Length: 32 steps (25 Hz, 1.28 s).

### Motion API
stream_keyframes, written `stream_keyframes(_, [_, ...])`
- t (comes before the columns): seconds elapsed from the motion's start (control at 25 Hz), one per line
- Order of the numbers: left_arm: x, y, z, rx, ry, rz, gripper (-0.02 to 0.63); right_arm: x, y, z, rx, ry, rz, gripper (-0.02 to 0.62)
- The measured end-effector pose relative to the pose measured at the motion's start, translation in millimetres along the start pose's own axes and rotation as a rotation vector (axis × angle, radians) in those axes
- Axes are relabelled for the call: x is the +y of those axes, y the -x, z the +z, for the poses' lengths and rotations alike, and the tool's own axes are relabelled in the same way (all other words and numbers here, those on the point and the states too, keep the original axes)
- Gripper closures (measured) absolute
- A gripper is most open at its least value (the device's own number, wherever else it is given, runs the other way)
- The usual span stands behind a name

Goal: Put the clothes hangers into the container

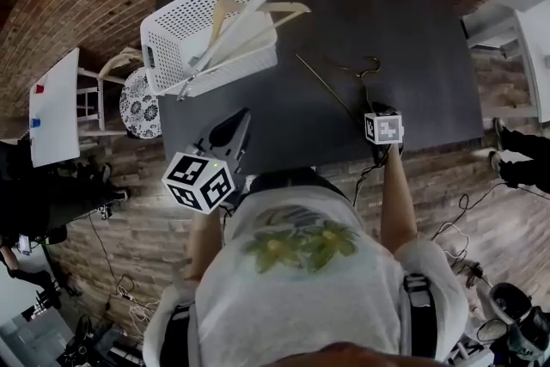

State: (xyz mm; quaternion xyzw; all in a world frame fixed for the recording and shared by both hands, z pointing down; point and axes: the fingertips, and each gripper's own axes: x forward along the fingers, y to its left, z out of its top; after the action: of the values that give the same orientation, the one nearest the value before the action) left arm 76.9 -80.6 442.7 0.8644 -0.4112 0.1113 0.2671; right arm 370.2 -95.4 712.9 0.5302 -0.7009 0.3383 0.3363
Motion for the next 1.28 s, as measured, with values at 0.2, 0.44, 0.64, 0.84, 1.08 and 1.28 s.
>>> stream_keyframes(0.2, [-2.6,-1.0,-2.2,-0.003,0.005,0.024,0.578,-7.2,-10.0,-7.3,0.037,0.01,-0.015,0.449])
stream_keyframes(0.44, [-1.6,-0.5,-5.0,-0.002,0.018,0.042,0.578,-6.4,-13.9,-14.5,0.048,0.018,-0.048,0.451])
stream_keyframes(0.64, [-3.8,-4.6,-2.2,-0.015,0.013,0.042,0.578,9.4,-25.3,-16.3,0.045,0.127,-0.005,0.551])
stream_keyframes(0.84, [-8.0,-3.5,-4.2,-0.016,0.013,0.041,0.578,12.6,-27.3,-21.4,0.063,0.149,-0.015,0.557])
stream_keyframes(1.08, [-7.4,6.4,-7.1,-0.024,0.016,0.054,0.578,13.1,-7.7,-9.2,0.002,0.086,0.007,0.557])
stream_keyframes(1.28, [-9.5,11.0,-8.5,-0.029,0.015,0.049,0.578,12.9,10.6,-2.8,-0.04,0.11,-0.001,0.557])
